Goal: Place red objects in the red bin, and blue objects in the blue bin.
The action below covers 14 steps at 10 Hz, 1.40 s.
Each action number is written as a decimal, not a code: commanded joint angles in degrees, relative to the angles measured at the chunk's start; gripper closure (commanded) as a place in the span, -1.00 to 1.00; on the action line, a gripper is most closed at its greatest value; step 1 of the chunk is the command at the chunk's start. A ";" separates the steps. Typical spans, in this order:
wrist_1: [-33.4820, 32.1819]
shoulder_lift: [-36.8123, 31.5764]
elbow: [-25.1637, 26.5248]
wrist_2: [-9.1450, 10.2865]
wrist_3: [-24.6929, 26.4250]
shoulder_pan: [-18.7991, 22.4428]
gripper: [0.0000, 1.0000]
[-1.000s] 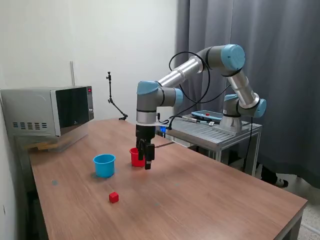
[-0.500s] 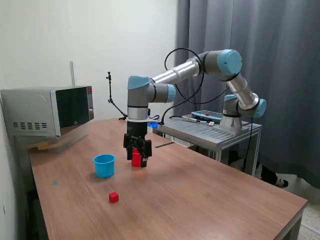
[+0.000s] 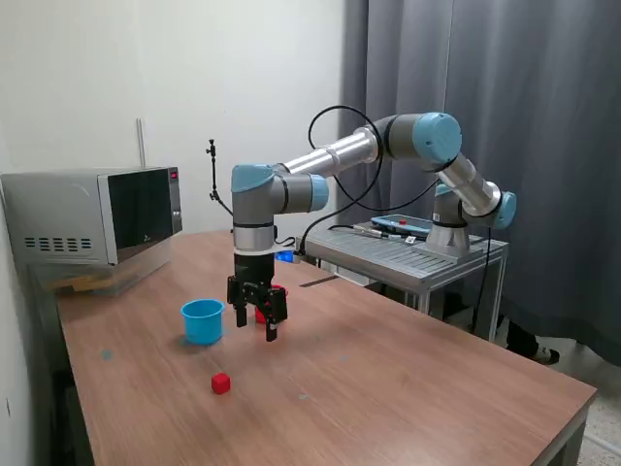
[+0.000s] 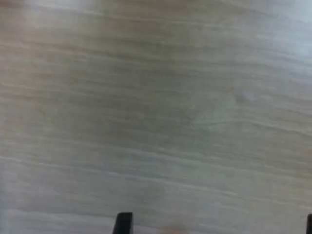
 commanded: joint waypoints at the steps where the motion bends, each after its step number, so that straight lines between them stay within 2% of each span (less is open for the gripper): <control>1: 0.64 2.57 -2.97 -0.17 -0.80 -0.01 -1.00; 3: -0.32 2.57 -3.06 -0.17 -0.01 -0.01 -1.00; 4: -2.67 2.66 -3.14 -0.51 2.69 -0.01 -1.00; 5: -4.18 2.75 -3.49 -0.60 7.59 -0.01 -1.00; 6: -4.28 2.83 -3.41 -1.13 8.34 -0.01 -1.00; 7: -5.15 3.10 -3.58 -1.74 8.69 -0.01 -1.00; 12: -7.71 6.69 -6.48 -1.22 7.91 0.26 -1.00; 14: -7.71 7.49 -7.36 -1.22 6.15 0.26 -1.00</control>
